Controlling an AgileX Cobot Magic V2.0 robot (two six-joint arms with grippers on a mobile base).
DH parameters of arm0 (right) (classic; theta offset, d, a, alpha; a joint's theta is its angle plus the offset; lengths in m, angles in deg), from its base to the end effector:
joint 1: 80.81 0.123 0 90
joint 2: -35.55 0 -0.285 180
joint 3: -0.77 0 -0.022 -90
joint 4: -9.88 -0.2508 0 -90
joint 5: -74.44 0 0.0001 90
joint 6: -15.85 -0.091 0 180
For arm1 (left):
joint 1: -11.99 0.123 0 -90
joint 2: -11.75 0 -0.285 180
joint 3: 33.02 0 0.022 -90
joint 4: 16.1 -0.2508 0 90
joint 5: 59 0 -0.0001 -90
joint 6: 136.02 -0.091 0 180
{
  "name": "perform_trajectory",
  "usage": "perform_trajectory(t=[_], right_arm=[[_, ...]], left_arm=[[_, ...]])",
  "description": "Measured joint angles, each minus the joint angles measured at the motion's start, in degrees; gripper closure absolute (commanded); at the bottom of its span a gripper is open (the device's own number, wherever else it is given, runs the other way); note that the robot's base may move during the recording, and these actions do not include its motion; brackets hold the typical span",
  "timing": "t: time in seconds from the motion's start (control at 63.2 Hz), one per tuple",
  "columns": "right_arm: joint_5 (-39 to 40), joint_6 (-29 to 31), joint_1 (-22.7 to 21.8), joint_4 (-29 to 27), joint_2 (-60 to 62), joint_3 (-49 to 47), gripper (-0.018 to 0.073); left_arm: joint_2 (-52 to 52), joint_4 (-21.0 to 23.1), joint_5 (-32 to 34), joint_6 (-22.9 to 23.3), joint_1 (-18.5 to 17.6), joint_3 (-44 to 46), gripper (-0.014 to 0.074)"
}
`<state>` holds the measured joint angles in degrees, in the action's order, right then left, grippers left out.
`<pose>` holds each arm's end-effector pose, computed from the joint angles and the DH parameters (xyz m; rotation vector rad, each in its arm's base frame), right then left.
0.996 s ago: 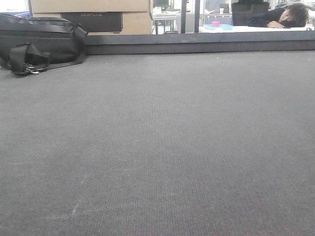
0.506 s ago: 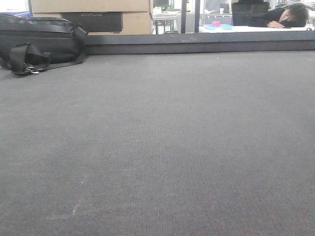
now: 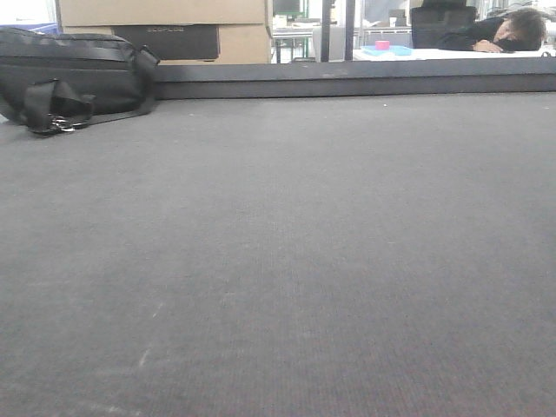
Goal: Grab block from conveyor and place in blue bin
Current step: 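Drive the base with both blocks held toward the blue bin shelves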
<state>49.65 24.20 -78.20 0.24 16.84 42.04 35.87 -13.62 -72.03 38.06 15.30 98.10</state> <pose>0.0263 0.0076 0.3676 -0.0853 1.4726 0.0947 0.0640 0.0028 0.3400 0.0104 1.5019 0.0884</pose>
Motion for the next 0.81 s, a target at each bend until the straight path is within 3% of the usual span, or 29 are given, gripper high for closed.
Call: perform_trajectory(t=[0.411,0.633,0.807], right_arm=[[0.0,0.1,0.0,0.0,0.0,0.0,0.0721],[0.0,0.1,0.0,0.0,0.0,0.0,0.0721],[0.0,0.1,0.0,0.0,0.0,0.0,0.0721]], left_arm=[[0.0,0.0,0.0,0.0,-0.1,0.0,0.0708],[-0.9,0.0,0.0,0.0,-4.0,0.0,0.0708],[-1.1,0.0,0.0,0.0,-3.6,0.0,0.0708]])
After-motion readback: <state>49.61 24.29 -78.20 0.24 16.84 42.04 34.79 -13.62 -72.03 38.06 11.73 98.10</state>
